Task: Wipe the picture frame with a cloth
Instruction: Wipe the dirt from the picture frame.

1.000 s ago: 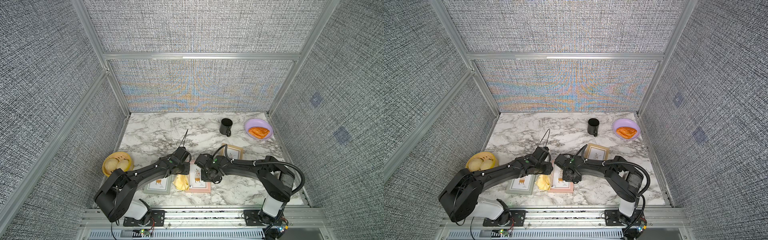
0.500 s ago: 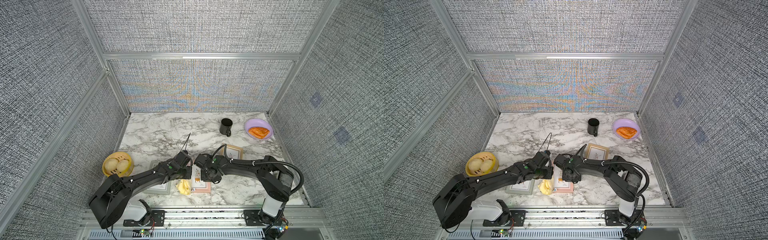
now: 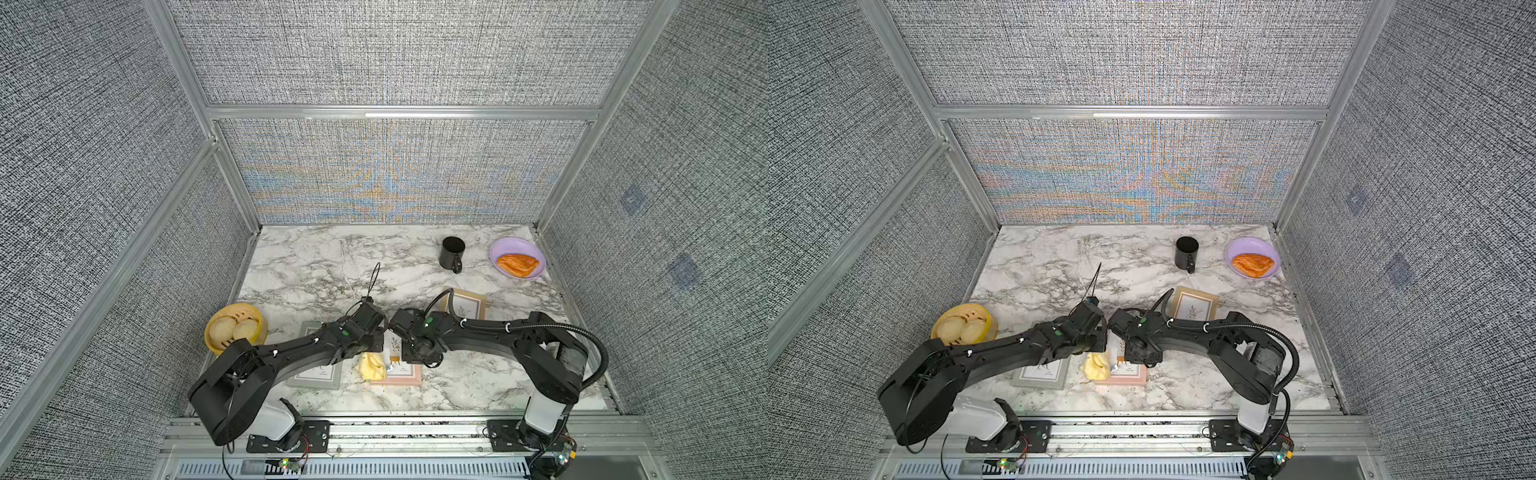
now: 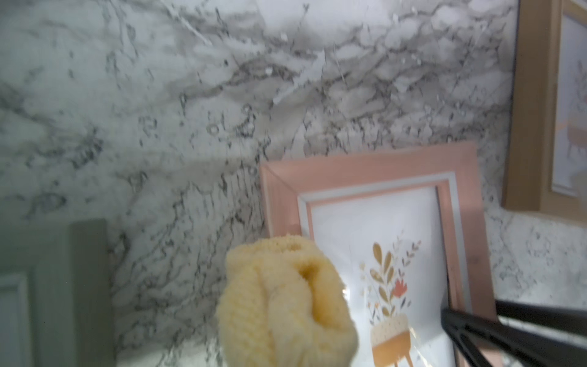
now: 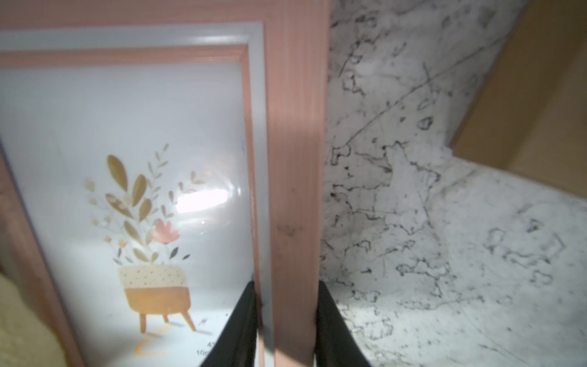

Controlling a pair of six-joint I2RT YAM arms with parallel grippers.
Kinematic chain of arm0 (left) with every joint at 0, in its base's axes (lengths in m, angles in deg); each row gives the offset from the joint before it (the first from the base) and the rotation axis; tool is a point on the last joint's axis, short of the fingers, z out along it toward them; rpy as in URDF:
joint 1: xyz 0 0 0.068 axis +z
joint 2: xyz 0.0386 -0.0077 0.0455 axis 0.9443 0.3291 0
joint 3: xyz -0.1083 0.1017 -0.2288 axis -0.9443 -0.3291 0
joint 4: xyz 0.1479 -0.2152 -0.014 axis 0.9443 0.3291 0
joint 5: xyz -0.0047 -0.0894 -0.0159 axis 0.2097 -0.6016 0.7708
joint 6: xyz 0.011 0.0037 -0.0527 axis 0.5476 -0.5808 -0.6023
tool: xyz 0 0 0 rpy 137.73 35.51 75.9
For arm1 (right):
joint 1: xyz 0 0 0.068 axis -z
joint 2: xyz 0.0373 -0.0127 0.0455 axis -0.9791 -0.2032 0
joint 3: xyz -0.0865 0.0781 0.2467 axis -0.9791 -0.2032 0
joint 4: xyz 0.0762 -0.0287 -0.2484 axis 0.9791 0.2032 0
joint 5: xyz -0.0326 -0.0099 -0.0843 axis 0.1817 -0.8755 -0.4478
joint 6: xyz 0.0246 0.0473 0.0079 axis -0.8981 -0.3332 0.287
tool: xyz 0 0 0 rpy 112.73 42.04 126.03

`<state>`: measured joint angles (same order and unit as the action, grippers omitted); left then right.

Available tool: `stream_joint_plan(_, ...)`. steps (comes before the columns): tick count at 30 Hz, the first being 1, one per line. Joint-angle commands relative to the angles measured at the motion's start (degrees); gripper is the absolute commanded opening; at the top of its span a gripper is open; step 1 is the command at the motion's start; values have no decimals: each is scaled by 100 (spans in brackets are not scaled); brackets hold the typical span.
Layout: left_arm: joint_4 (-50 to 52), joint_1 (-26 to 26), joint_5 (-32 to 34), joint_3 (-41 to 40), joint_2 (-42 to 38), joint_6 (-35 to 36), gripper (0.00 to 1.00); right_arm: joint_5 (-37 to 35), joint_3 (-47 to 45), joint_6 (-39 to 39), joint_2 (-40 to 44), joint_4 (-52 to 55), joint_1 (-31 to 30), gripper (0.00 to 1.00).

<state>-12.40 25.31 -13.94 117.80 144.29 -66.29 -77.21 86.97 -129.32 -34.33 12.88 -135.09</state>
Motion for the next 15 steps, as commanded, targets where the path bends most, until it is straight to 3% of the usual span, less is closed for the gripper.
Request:
stream_joint_plan(1,-397,223,-8,290,324,342,0,-54,-147,-86,-129,528,-12,29)
stream_joint_plan(8,-309,364,-490,859,811,657,0,-72,-194,-100,-110,528,-15,29)
stream_joint_plan(15,-155,295,-919,-251,-57,162,0,-57,-269,-163,-76,461,-39,29)
